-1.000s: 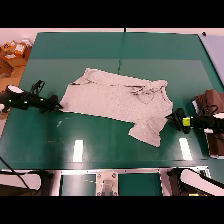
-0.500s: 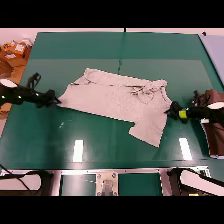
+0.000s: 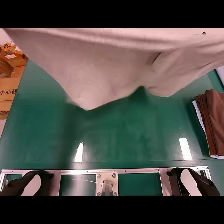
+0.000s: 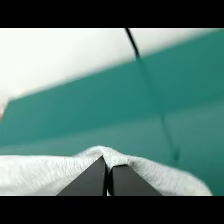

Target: Fold the shirts.

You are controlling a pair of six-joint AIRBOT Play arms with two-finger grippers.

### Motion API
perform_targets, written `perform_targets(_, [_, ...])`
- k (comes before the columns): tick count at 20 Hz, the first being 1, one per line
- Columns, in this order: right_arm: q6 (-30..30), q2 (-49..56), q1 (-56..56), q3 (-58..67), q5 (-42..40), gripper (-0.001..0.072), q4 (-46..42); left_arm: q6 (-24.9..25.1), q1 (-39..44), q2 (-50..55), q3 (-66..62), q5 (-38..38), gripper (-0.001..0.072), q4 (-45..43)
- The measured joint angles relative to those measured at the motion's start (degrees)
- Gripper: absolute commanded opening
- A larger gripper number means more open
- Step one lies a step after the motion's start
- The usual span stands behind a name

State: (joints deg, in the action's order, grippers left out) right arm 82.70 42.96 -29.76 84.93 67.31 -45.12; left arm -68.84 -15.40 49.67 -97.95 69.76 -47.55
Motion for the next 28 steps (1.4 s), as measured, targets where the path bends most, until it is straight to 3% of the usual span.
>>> perform_targets(7, [1.14,-6.23,-3.8,15.13,-0.22,0.0012,-2.4,-1.33,-0.02,-6.95,-11.85,-0.31,0.0021,-3.08])
perform_targets(11, [0.59,-3.78,-4.13,11.04,-1.11,0.0012,-1.92,-2.21,-0.02,-4.26,-7.41,1.05,0.0021,-4.57])
perform_targets(14, [-3.43,0.57,-3.8,2.49,-1.68,0.0012,2.71,-2.05,-0.02,0.76,0.42,2.32,0.0021,-3.37])
perform_targets(17, [-8.79,6.84,-0.66,-8.39,-5.4,0.0012,6.16,1.01,0.33,7.98,9.86,1.44,0.0021,0.87])
perform_targets(21, [-14.47,19.52,5.44,-19.02,-15.61,0.001,8.11,5.75,4.74,21.0,18.95,-5.4,0.0021,4.72])
perform_targets(28, [-16.96,48.02,9.25,-13.55,-23.85,0.0012,12.31,8.48,12.9,40.92,22.45,-24.52,0.002,8.15])
